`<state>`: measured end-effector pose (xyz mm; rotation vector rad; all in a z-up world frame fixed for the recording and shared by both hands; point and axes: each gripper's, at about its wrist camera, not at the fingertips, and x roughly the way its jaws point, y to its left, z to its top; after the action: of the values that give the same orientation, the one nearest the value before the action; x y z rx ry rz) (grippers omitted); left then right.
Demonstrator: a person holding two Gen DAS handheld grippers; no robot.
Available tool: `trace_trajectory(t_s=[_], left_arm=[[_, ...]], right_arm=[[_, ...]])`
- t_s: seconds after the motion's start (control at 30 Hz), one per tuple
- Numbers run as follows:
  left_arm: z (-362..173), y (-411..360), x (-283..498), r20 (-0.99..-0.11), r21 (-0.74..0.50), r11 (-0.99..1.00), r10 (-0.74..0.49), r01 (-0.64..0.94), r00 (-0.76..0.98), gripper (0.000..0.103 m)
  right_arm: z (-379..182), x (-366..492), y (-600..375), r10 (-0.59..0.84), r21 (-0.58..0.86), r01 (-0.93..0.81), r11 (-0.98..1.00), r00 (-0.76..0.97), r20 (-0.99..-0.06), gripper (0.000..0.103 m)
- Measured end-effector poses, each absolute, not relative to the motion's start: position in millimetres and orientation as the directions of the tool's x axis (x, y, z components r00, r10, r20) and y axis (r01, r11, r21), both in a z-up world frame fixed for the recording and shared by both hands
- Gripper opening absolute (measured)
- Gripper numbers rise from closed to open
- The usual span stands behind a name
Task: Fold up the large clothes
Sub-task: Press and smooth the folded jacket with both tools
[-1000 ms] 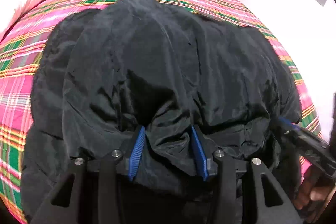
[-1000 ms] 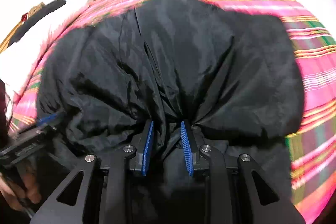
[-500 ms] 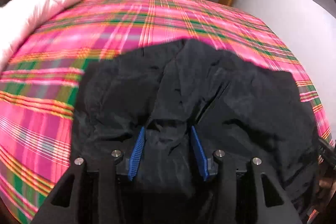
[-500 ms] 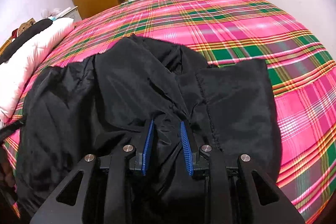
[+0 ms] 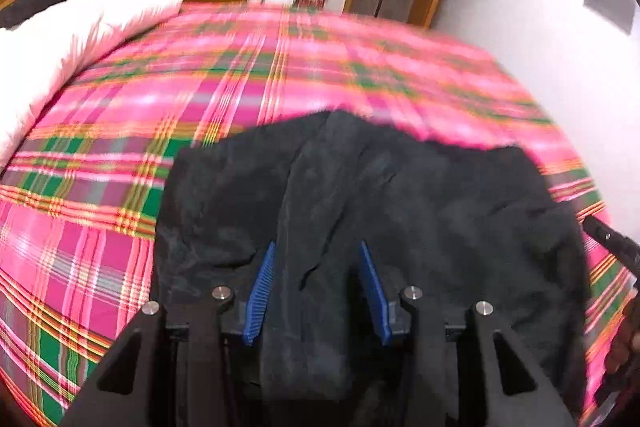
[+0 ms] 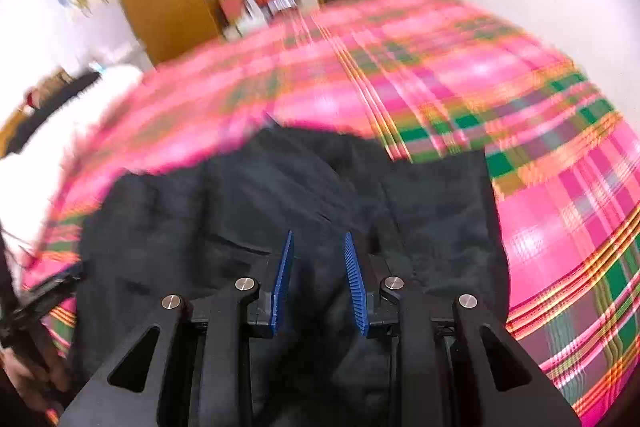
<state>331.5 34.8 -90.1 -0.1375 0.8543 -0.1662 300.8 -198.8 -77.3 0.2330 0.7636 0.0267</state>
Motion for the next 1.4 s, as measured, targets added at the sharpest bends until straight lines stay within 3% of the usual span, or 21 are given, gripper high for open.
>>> trace_trajectory(t_s=[0.1, 0.27, 0.5, 0.7, 0.87, 0.97, 1.13, 1.4], left_arm=[[-81, 20, 324, -0.722, -0.157, 0.978, -0.210, 0.140, 0.659, 0.046], [-115, 10, 331, -0.788, -0.114, 0.985, -0.169, 0.130, 0.592, 0.049], [-123, 6, 333, -0.790, -0.100, 0.988, -0.153, 0.121, 0.594, 0.054], [-110, 10, 320, -0.801, -0.089, 0.991, -0.131, 0.099, 0.585, 0.053], [-82, 6, 284, -0.770, -0.116, 0.987, -0.160, 0.111, 0.617, 0.053], [-83, -6, 265, -0.768, -0.104, 0.983, -0.177, 0.153, 0.616, 0.053], [-123, -24, 275, -0.836, -0.076, 0.977, -0.172, 0.202, 0.521, 0.053], [-90, -8, 239, -0.816, -0.093, 0.978, -0.181, 0.185, 0.548, 0.053]], right_arm=[[-78, 293, -168, 0.179, 0.213, -0.044, 0.976, 0.718, -0.673, 0.026], [-136, 311, -160, 0.143, 0.157, -0.032, 0.987, 0.617, -0.774, 0.026], [-148, 316, -155, 0.140, 0.143, -0.046, 0.989, 0.628, -0.766, 0.026], [-126, 310, -157, 0.110, 0.114, -0.034, 0.993, 0.613, -0.782, 0.027], [-96, 266, -150, 0.148, 0.155, -0.048, 0.987, 0.657, -0.739, 0.028], [-108, 254, -142, 0.176, 0.170, -0.071, 0.983, 0.629, -0.757, 0.028], [-152, 272, -140, 0.147, 0.147, -0.040, 0.988, 0.500, -0.853, 0.028], [-105, 225, -152, 0.183, 0.187, -0.052, 0.981, 0.565, -0.804, 0.028]])
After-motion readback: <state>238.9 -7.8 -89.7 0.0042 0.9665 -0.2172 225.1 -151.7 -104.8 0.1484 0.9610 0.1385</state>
